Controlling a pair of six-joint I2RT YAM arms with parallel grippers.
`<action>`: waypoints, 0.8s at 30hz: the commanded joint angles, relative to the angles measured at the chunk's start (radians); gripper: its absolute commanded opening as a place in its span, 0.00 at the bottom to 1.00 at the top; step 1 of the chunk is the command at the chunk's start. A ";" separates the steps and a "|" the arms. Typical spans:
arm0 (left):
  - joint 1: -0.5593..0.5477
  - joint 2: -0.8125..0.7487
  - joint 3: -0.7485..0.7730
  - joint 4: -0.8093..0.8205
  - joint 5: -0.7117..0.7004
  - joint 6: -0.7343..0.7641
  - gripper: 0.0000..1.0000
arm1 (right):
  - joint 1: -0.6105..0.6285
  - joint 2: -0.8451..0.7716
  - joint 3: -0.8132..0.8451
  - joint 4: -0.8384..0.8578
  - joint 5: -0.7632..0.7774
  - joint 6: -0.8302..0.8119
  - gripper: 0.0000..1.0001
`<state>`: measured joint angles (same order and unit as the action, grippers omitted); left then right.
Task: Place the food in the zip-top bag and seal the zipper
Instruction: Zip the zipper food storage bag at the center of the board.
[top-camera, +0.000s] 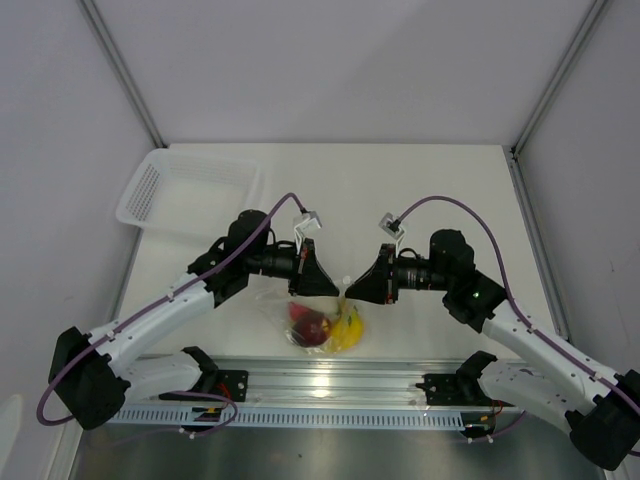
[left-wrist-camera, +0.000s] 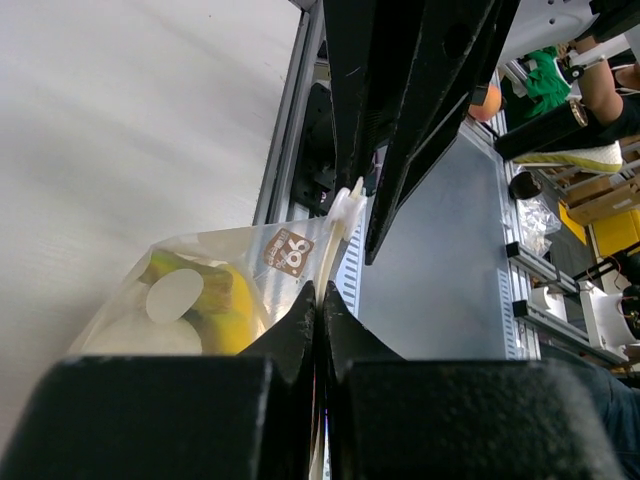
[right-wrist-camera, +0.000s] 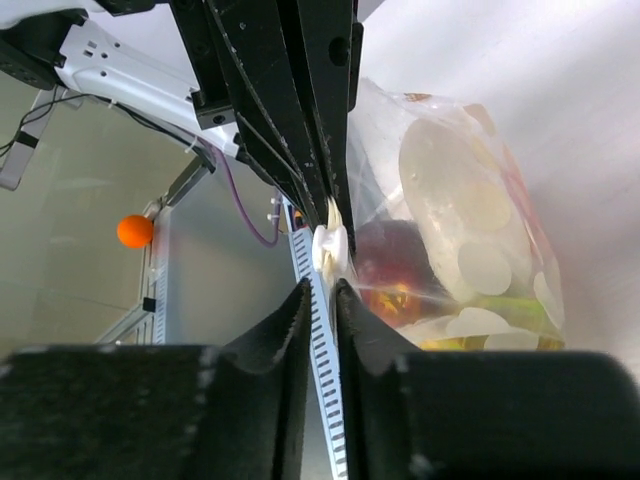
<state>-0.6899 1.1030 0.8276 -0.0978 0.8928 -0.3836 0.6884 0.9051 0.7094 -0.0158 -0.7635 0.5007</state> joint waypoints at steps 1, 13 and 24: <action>-0.002 -0.032 -0.004 0.070 0.014 -0.024 0.01 | 0.000 0.005 -0.011 0.106 -0.040 0.028 0.16; 0.000 -0.055 0.004 0.050 -0.029 -0.011 0.42 | 0.014 -0.020 -0.050 0.099 0.108 0.055 0.00; 0.016 -0.028 -0.016 0.227 -0.046 -0.132 0.67 | 0.057 -0.049 -0.103 0.168 0.129 0.056 0.00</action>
<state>-0.6796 1.0576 0.8112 0.0250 0.8394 -0.4671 0.7273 0.8619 0.6029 0.0811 -0.6346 0.5579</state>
